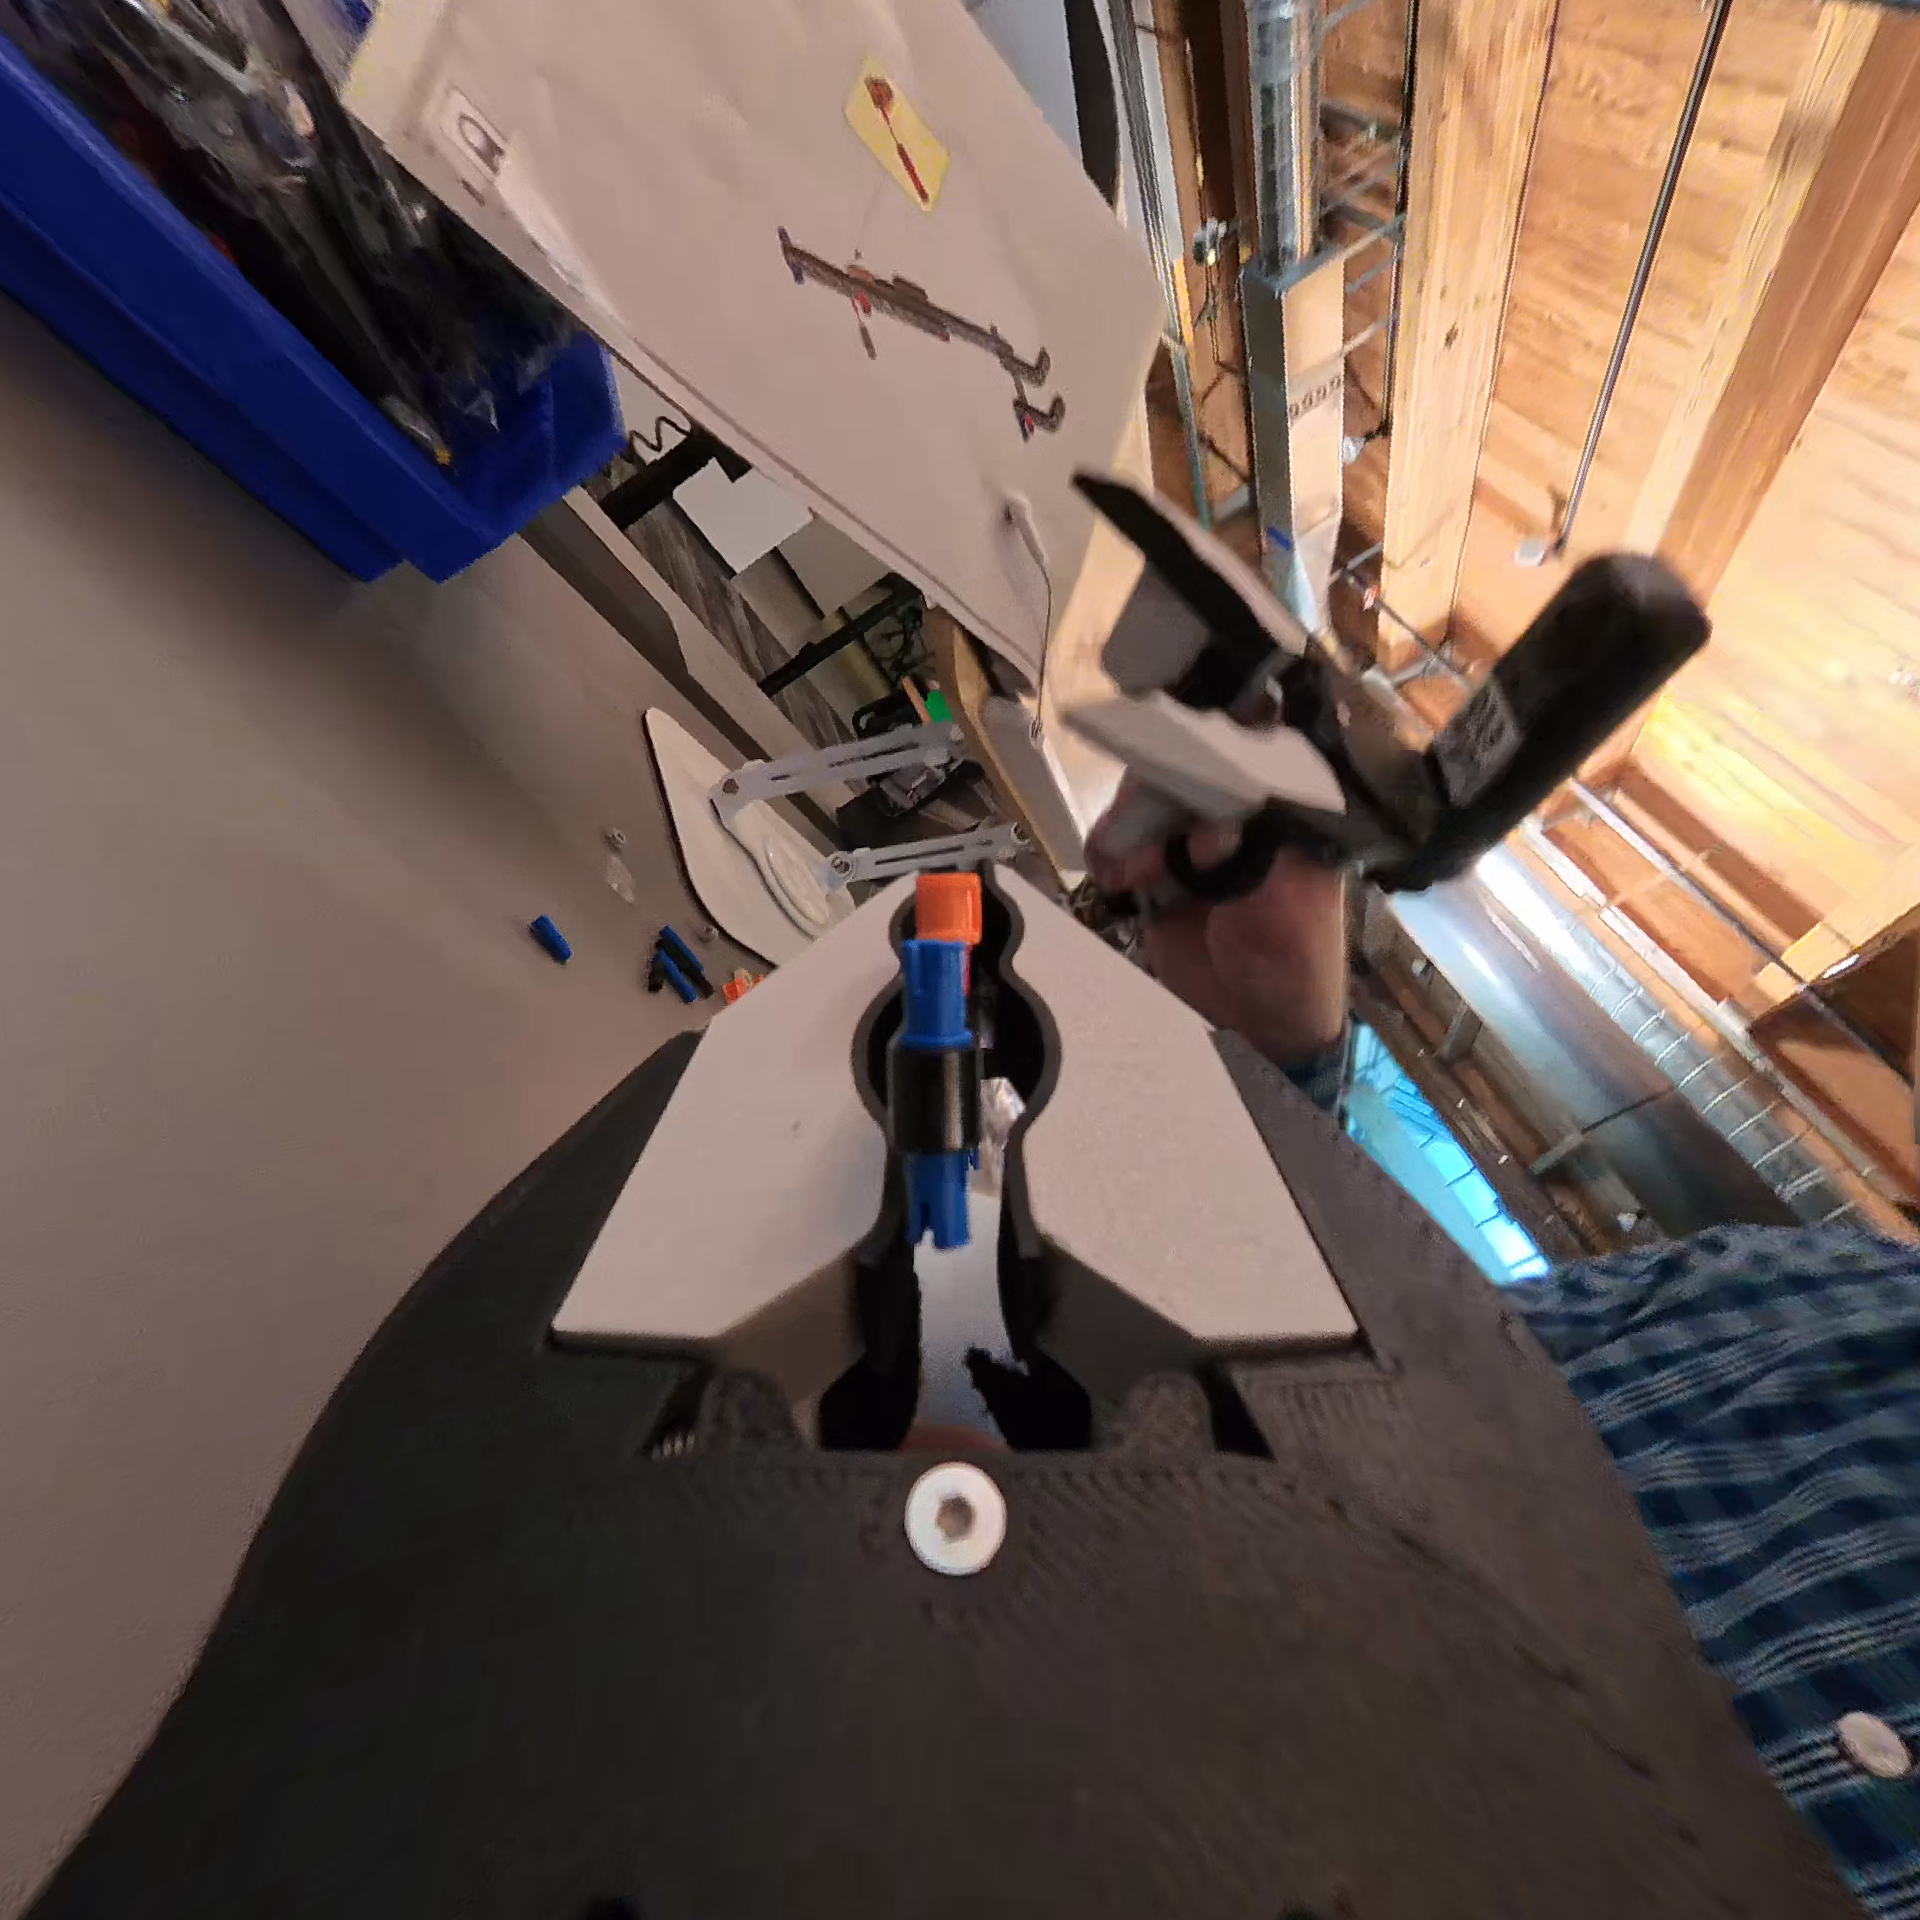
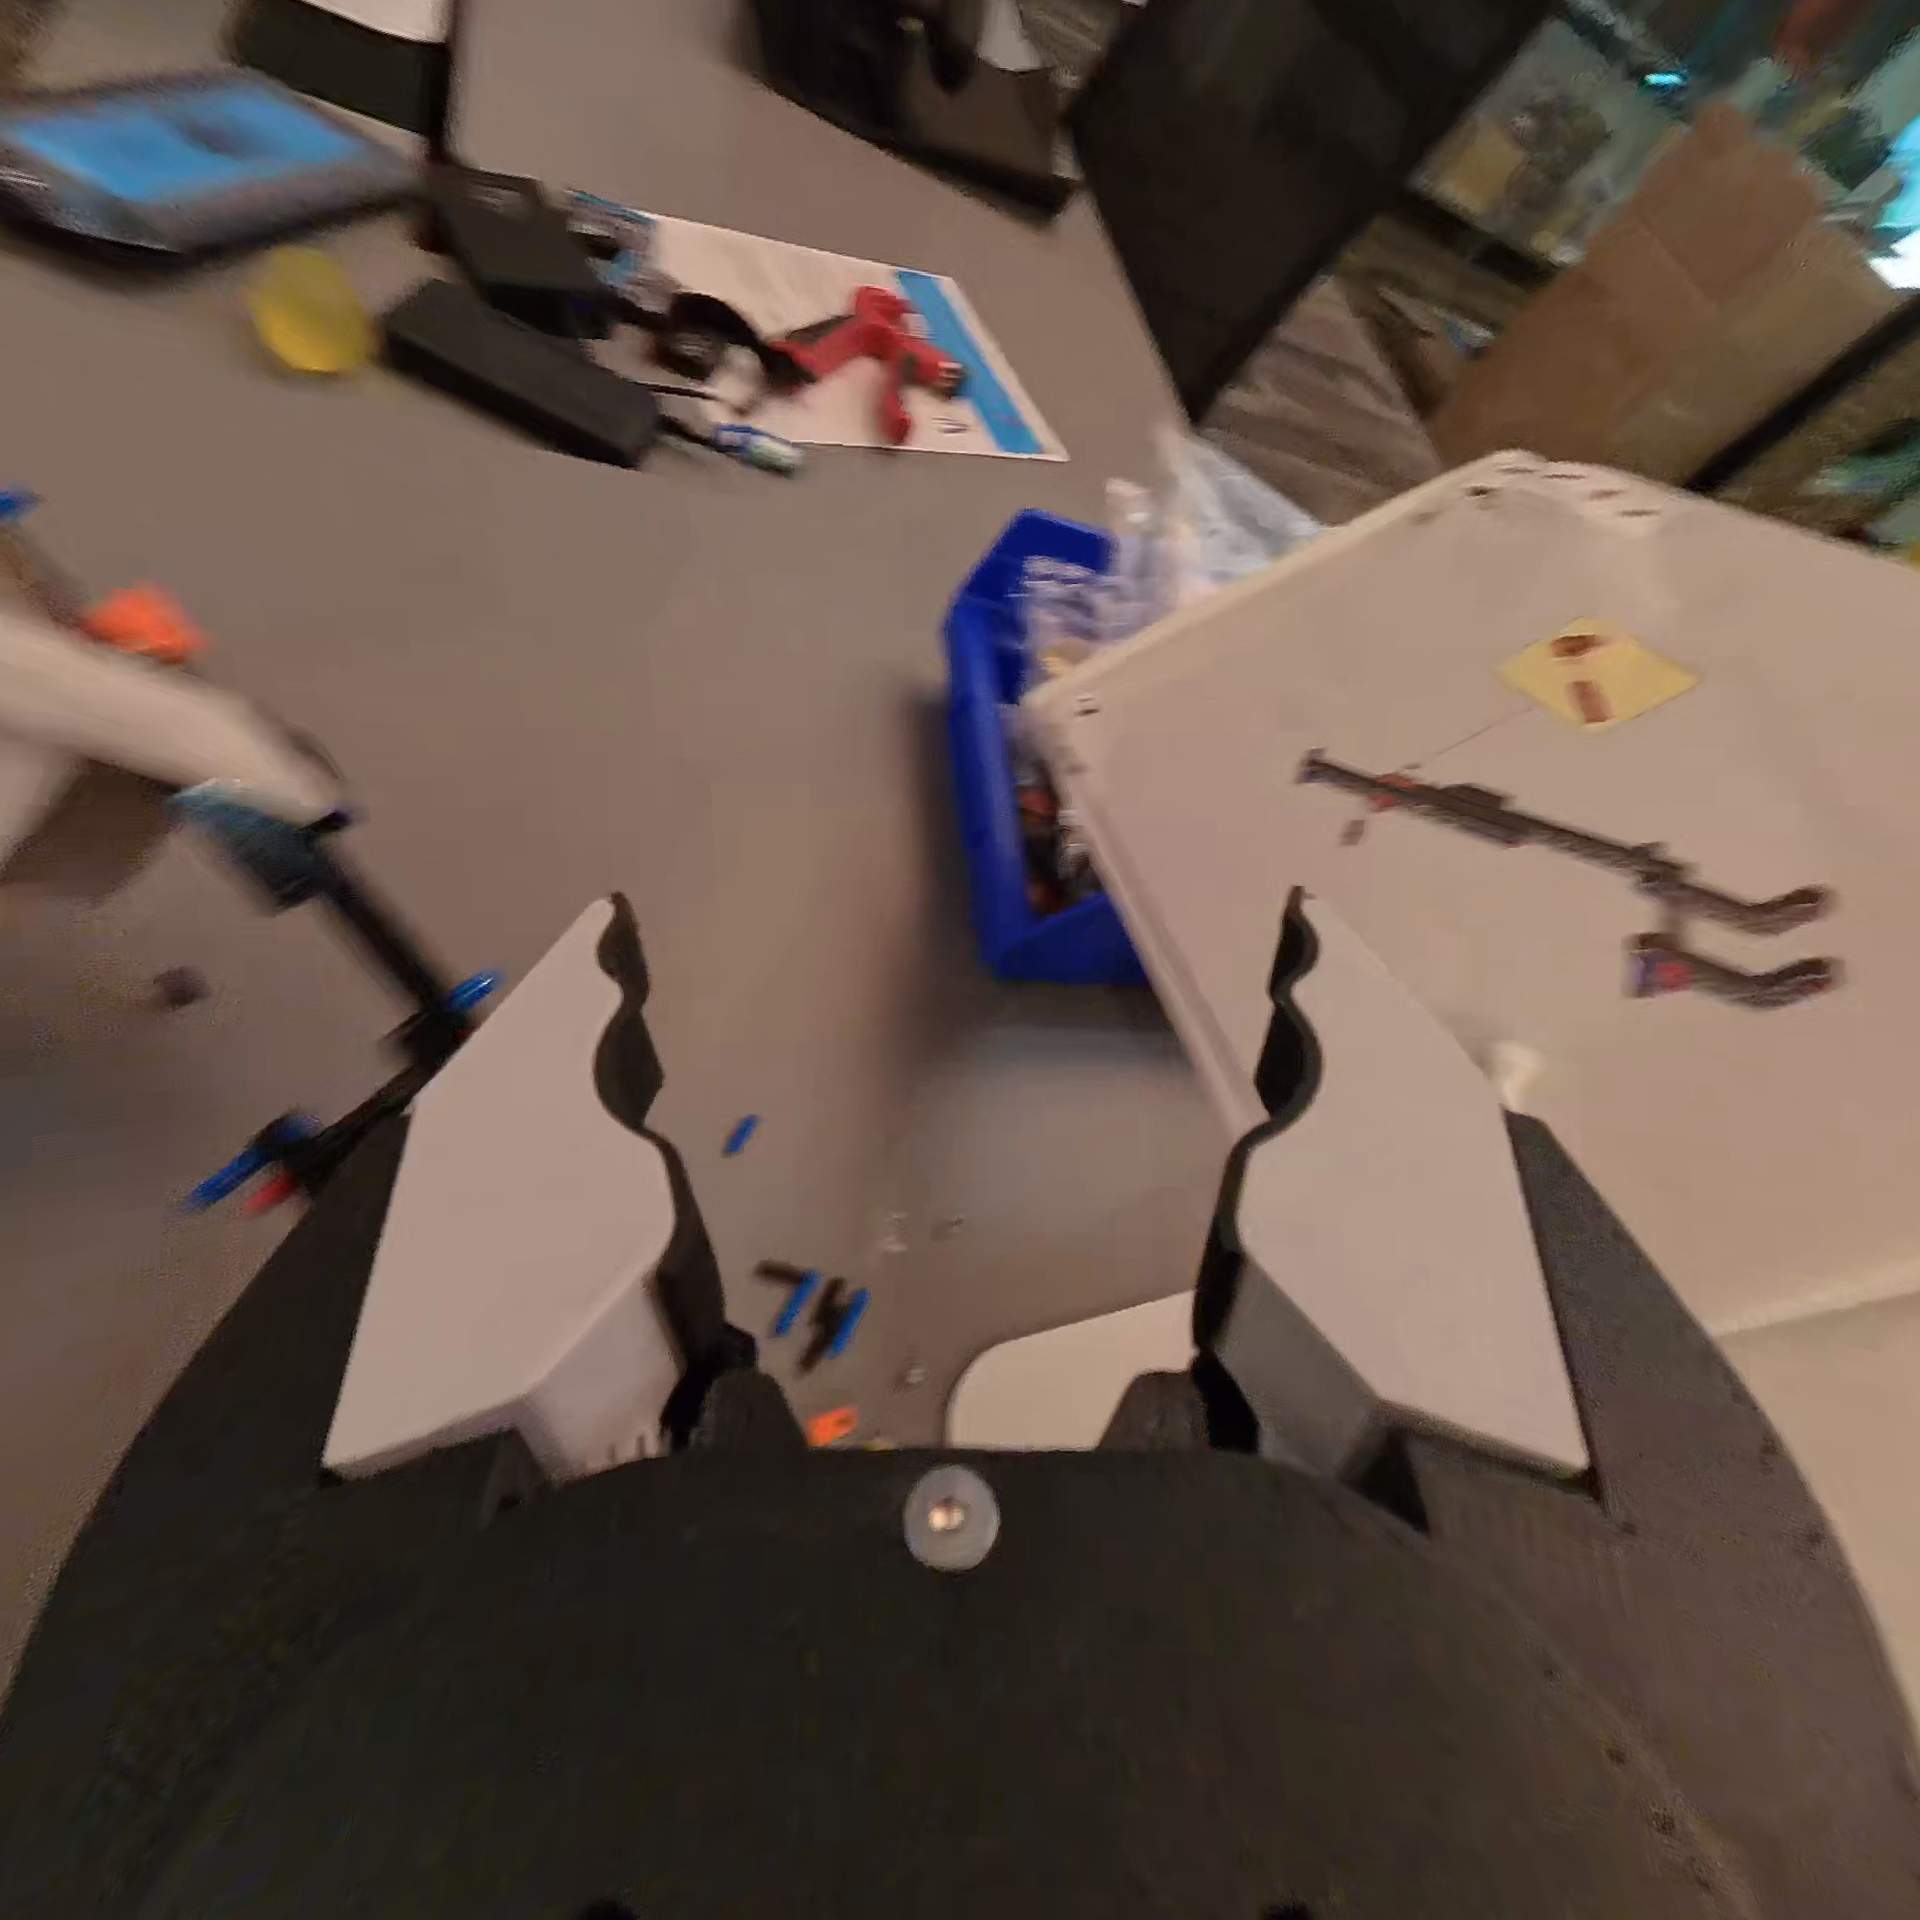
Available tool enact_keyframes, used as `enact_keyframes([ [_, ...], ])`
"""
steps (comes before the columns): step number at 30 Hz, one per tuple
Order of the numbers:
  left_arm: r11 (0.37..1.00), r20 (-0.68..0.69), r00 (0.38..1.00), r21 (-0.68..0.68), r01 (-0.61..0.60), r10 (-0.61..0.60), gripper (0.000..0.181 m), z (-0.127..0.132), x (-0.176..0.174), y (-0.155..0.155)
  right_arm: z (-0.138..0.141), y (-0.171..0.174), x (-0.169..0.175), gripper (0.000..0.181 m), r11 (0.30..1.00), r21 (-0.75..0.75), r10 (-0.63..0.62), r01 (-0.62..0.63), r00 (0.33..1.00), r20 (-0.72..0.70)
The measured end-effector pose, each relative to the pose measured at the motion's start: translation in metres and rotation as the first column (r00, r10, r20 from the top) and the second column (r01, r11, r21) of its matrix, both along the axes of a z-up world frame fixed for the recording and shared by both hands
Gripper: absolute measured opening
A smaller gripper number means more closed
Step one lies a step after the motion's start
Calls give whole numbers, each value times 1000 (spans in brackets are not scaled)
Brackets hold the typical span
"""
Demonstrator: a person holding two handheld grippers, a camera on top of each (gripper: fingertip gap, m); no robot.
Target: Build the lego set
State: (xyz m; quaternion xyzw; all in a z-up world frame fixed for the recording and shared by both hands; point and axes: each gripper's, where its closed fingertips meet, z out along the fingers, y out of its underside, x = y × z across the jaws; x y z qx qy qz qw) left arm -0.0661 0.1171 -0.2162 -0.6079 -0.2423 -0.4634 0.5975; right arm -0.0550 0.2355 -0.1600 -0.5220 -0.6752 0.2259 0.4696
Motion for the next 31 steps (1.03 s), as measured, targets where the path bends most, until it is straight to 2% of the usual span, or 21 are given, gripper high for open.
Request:
enact_keyframes([
  [3, 999, 92, 995, 1, -39, 39, 6, 1, -10, 0, -15, -33, 23, 97, 991, -75, 109, -109, 994, 6],
  [8, 997, 176, 981, -18, -76, 78, 6, 0, -15, 1, -39, -75, 43, 74, 974, -24, 227, -226, 973, 40],
  [12, 995, 219, 970, -28, -98, 102, 6, 2, -16, 2, -49, -112, 47, 76, 943, 67, 320, -326, 944, 78],
  [20, 991, 240, 962, -39, -126, 132, 6, 7, -17, 2, -82, -153, 35, 92, 890, 234, 346, -391, 914, 210],
  [31, 989, 234, 962, -54, -136, 145, 6, 8, -13, 2, -88, -158, 18, 103, 884, 296, 303, -361, 926, 225],
])
